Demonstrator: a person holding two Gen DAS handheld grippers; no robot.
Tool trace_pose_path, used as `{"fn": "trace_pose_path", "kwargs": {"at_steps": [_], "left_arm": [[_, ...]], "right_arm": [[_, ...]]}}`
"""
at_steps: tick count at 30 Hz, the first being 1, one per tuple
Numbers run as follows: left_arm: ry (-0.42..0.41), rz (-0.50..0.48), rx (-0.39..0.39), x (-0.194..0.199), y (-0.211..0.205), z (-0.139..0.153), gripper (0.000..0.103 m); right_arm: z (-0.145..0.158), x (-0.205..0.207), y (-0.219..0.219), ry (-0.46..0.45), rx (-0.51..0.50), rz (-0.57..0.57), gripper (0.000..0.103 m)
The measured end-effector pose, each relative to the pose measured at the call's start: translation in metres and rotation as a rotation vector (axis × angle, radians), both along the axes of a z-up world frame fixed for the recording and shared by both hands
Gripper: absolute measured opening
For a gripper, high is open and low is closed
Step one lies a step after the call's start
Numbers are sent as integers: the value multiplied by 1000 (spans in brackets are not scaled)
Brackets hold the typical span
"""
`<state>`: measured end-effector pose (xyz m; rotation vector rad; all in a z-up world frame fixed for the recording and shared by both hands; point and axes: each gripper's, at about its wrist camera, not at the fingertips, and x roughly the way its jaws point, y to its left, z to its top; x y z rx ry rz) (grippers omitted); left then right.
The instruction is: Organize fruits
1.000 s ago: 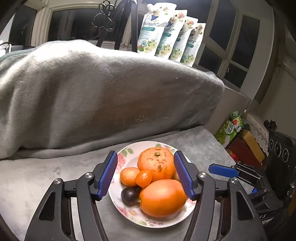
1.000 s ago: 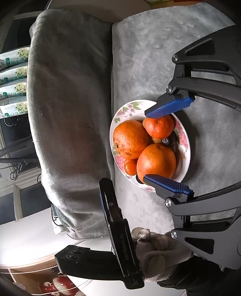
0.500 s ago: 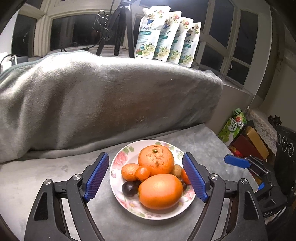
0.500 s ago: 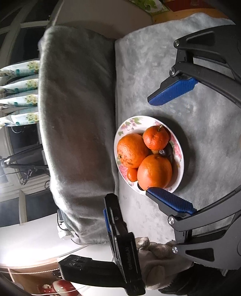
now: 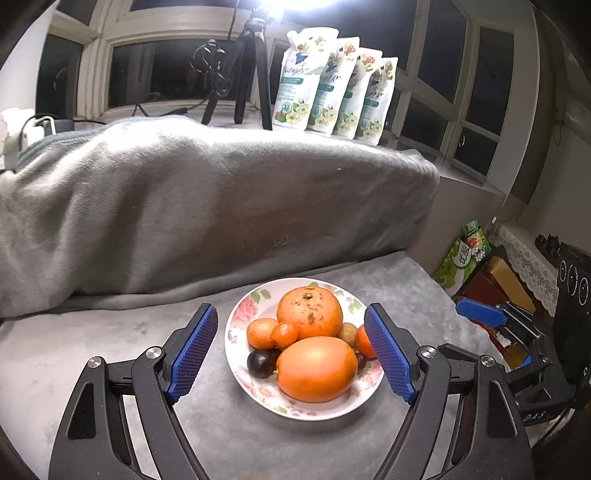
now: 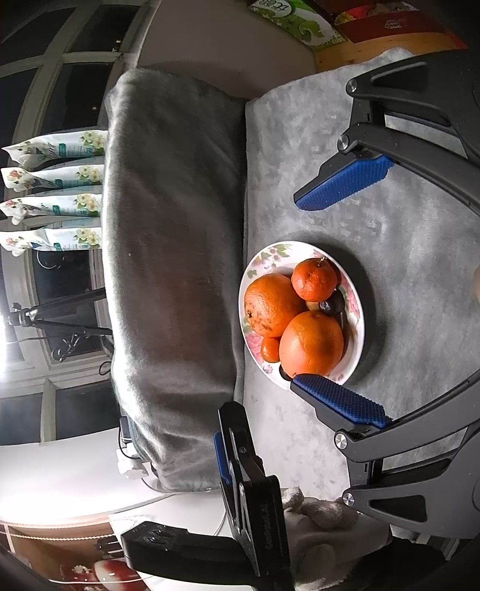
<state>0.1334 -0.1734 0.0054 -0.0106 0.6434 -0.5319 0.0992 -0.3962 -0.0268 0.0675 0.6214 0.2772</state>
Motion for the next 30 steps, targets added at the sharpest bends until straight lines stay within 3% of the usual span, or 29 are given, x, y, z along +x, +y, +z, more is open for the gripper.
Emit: {"fn": "trace_pose_path", "kwargs": {"at_steps": [10,20,21,22,30], "left_arm": [[-45,24,-24,-30,14,10,82],[-92,71,7,-67,24,11,82],[-98,78,13,-70,24,10,82],[-100,82,15,-72,24,9,82],[-105,104,33,-79,25,6,84]], "right_arm": [[14,-21,7,-48,-9,-17,92],[17,-41,9,-72,-12,-56,93],[17,-42,10,-74,-12,-60,95],[17,-43,9,-78,-12,-69,103],[20,-51,9,-104,-6,-84,103]]}}
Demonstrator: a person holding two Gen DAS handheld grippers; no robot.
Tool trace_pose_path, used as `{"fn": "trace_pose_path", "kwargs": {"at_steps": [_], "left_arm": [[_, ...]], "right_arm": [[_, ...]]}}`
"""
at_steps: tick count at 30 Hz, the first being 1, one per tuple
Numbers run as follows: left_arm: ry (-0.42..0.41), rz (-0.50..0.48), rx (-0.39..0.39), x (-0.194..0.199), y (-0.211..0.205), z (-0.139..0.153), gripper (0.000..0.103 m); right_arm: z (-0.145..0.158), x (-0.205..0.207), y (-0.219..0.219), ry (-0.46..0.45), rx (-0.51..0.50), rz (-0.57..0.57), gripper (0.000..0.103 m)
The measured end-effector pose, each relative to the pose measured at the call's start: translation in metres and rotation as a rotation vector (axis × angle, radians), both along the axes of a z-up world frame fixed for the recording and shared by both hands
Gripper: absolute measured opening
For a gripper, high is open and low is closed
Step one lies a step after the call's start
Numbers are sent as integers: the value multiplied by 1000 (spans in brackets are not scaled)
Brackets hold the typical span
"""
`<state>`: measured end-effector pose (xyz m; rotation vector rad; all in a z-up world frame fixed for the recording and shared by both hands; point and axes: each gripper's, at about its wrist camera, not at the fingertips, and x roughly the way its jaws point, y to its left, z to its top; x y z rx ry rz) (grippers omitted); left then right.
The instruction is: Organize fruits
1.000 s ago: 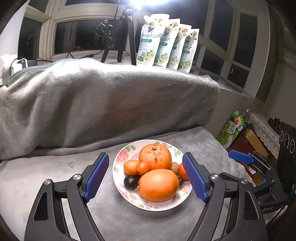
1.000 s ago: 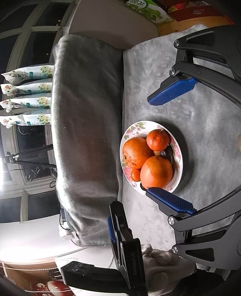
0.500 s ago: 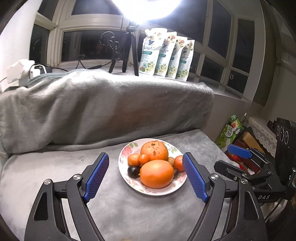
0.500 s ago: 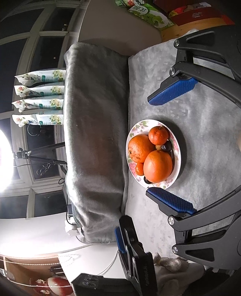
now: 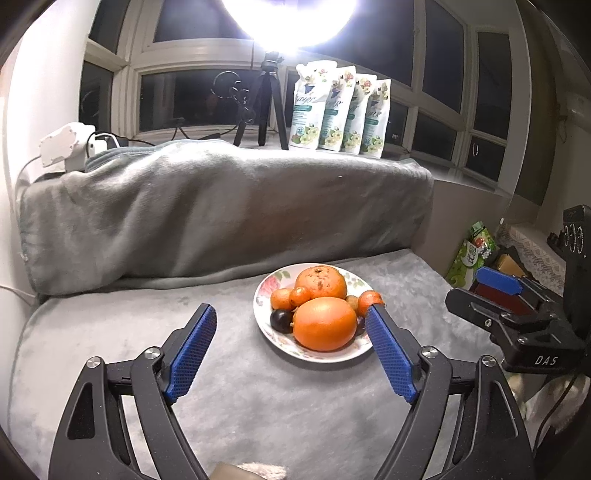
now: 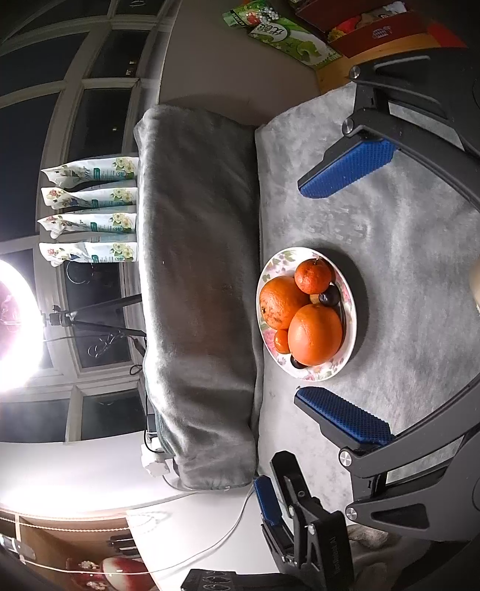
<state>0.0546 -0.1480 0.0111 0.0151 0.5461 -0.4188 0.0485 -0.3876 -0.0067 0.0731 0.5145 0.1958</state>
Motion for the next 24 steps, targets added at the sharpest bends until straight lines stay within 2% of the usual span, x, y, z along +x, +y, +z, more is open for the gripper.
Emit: {"fn": "trace_pose_path", "kwargs": {"at_steps": [24], "left_arm": [[-1,14,22,-3,1,-3,84]], "right_arm": [[-10,3,-2,43,26,-6,103]]}}
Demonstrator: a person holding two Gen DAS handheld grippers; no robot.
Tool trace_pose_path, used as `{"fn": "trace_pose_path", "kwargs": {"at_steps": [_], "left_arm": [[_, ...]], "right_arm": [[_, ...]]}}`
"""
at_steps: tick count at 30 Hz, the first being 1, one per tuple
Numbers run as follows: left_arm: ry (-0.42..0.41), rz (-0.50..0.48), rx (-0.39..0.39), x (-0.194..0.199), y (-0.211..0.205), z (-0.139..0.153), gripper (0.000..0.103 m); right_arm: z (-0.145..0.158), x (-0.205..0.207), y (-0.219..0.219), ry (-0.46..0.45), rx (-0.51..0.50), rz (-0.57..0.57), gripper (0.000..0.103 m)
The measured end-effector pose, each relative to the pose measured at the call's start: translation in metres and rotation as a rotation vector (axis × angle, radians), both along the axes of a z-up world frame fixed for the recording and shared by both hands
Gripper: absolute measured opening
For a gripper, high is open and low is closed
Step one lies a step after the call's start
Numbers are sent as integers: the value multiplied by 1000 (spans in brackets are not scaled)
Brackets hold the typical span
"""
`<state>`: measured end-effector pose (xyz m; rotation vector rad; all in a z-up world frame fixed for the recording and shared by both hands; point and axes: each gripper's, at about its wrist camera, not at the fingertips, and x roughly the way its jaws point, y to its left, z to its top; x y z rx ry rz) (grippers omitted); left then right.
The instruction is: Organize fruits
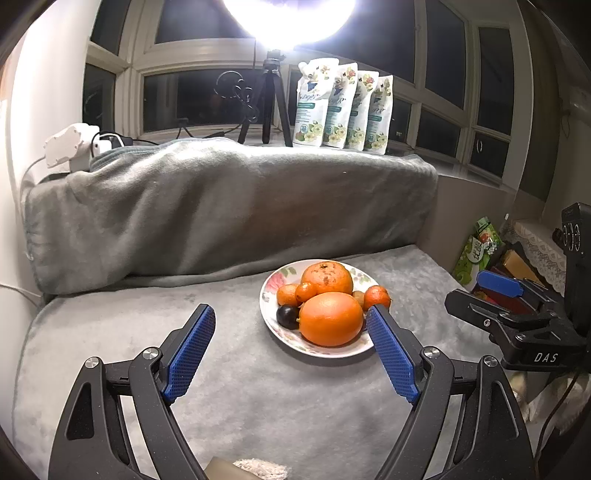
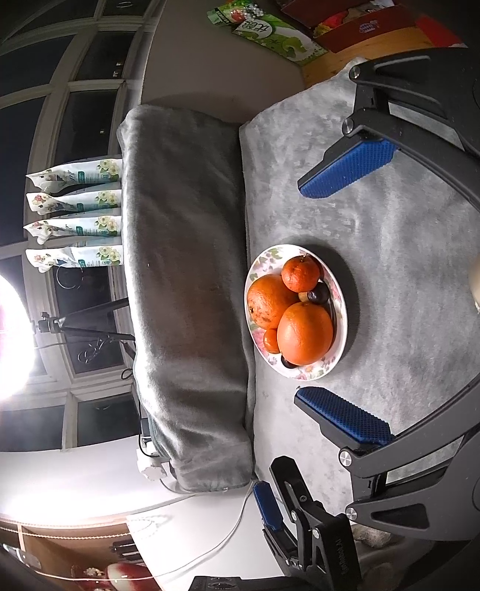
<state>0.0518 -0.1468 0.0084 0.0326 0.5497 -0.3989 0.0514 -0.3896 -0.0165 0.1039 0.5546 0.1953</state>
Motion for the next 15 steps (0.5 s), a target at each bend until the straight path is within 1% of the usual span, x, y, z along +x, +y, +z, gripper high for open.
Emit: {"fn": "trace_pose_path", "kwargs": {"at_steps": [15], "left_arm": [[-11,-6,-1,-2,0,4,84]], "right_arm": [[-3,2,2,11,-2,3,103]]}}
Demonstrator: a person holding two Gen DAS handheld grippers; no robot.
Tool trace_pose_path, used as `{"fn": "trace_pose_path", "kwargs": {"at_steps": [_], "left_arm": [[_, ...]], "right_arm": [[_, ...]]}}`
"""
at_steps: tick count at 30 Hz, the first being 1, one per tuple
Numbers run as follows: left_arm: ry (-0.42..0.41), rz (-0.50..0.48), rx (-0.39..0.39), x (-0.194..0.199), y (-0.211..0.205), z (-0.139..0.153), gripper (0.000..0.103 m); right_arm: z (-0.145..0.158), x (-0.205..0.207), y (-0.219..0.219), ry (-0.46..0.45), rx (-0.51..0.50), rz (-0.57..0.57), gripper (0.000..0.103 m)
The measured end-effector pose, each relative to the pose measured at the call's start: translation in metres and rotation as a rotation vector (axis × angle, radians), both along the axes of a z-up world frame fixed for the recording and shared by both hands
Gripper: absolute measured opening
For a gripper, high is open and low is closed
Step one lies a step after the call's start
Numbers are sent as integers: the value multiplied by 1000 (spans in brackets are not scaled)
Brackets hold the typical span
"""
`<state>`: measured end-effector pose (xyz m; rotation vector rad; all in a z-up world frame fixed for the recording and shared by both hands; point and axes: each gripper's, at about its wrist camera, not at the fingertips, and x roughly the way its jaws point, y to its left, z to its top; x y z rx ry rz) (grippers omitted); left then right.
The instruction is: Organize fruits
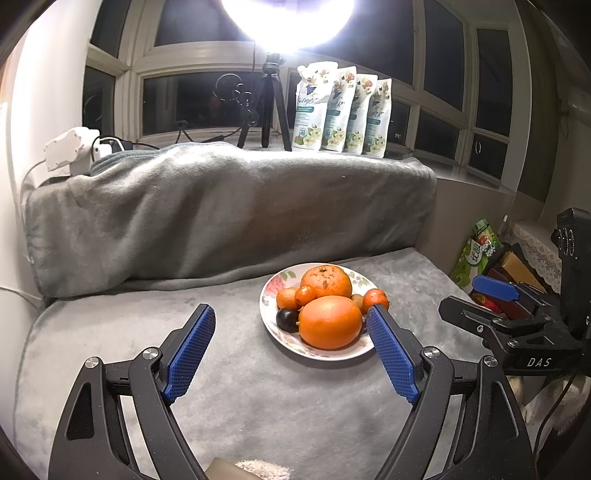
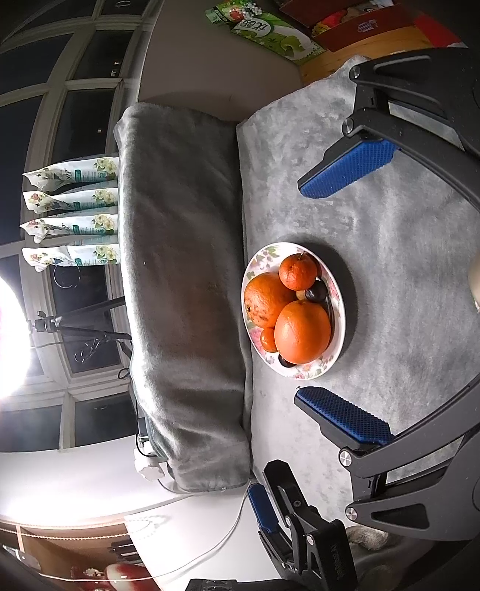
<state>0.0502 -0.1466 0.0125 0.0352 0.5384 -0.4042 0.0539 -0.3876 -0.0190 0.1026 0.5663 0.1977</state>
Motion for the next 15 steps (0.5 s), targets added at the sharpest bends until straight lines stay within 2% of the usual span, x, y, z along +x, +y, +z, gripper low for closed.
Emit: {"fn": "trace_pose_path", "kwargs": {"at_steps": [15], "left_arm": [[-11,0,9,-1,-1,0,84]], "right_arm": [[-3,-1,3,11,3,2,103]]}}
